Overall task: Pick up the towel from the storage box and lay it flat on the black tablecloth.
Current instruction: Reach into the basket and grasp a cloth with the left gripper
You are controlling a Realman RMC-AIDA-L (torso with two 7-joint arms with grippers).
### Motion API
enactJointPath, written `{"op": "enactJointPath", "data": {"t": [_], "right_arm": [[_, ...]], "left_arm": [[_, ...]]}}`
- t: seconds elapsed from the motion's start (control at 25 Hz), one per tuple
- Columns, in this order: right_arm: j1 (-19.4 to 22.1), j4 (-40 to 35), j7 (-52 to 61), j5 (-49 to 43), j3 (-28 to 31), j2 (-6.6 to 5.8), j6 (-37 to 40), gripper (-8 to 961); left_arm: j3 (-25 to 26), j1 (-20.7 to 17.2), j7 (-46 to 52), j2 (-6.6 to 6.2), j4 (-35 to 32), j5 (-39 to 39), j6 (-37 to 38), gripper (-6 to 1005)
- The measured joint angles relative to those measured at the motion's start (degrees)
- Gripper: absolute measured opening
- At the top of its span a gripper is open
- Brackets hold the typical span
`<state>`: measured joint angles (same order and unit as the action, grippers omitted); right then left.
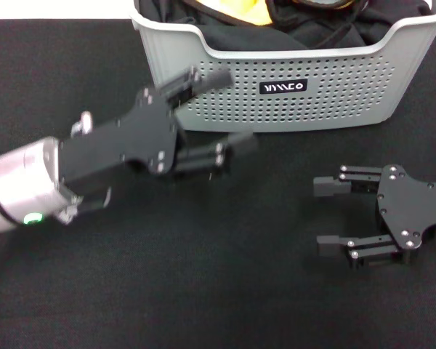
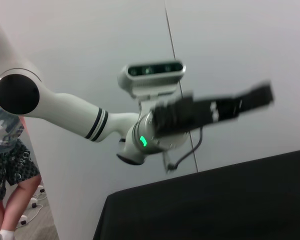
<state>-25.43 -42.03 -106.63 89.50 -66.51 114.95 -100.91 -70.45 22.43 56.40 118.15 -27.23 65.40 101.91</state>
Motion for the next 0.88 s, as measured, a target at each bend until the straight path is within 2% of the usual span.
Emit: {"op": "enactJointPath", "data": {"t": [0.04, 0.2, 0.48, 0.56, 0.88], "right_arm": [[0.0, 0.7, -0.5, 0.0, 0.0, -0.02, 0.0, 800], [0.0, 2.6, -2.0, -0.1, 0.0, 0.15, 0.2, 801], [-0.4, 3.6, -2.5, -0.1, -0.4, 0.44, 0.4, 801], [-0.4, 3.7, -2.5, -0.1, -0.5, 0.5, 0.7, 801], [-0.6, 4.4, -2.5, -0.1, -0.9, 0.63, 1.3, 800]], "left_arm": [[0.0, 0.7, 0.0, 0.68, -1.9, -2.4, 0.0, 879], [-0.3, 3.9, 0.0, 1.72, -3.5, -2.9, -1.6, 877], [-0.7, 13.7, 0.1, 2.52, 1.5, -3.7, -11.5, 874], [-1.7, 15.4, 0.1, 2.59, 2.2, -5.5, -14.7, 873], [-14.9, 17.2, -0.4, 2.61, -2.0, -18.6, -34.3, 870]]}}
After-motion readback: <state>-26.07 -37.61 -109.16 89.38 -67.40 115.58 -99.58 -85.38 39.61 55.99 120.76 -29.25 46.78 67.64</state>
